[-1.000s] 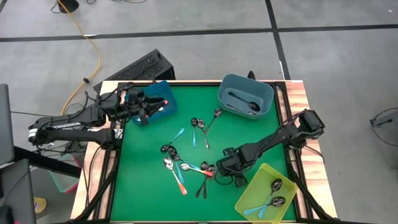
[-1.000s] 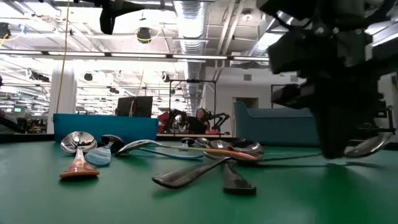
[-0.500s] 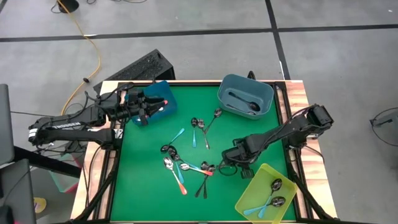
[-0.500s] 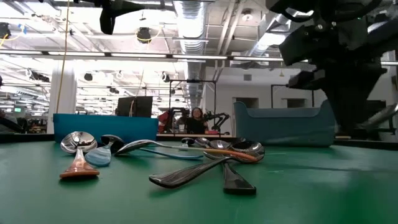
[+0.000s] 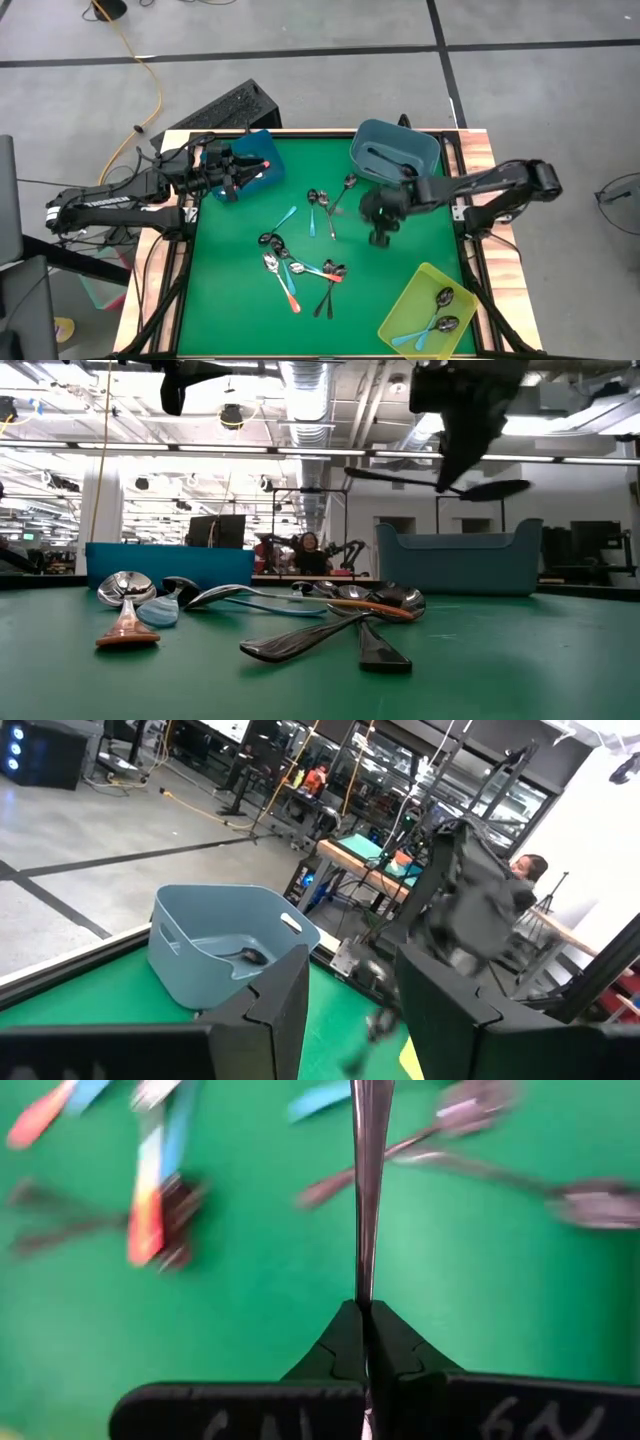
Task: Sort silverware by color (type)
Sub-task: Put the black spoon into the blue bin
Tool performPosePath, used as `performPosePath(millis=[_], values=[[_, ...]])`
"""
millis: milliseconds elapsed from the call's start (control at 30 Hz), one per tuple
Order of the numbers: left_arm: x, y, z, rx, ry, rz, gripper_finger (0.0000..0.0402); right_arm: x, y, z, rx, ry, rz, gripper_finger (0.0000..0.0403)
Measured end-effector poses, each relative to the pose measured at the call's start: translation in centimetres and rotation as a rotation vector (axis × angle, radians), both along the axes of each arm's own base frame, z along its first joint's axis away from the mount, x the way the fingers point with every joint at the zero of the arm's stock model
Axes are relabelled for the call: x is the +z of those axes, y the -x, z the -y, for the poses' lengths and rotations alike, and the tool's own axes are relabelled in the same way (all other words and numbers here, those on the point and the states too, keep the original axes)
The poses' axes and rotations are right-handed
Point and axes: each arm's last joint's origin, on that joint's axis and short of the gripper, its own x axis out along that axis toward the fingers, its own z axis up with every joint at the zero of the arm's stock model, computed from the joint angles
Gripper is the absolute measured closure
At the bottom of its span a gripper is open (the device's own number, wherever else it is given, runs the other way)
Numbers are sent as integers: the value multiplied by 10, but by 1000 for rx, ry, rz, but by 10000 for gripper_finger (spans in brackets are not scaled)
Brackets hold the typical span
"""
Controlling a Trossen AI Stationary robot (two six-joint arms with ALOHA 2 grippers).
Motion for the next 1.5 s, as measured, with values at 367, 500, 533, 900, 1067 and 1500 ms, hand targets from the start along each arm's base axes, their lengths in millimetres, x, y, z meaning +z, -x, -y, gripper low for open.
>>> performPosePath(millis=[367,500,533,900,1067,1500], values=[[0,0,0,13,6,2,267,27,25,76,-429,226,92,396],[0,0,0,16,8,2,267,27,32,98,-532,274,77,396],[0,0,0,16,7,3,267,27,33,103,-547,284,72,396],[0,0,-1,19,8,2,267,26,49,132,-616,334,-2,396],[0,0,-1,20,3,0,267,15,54,134,-638,348,-49,396],[0,0,-1,20,0,-2,267,-21,68,137,-669,326,-156,396]])
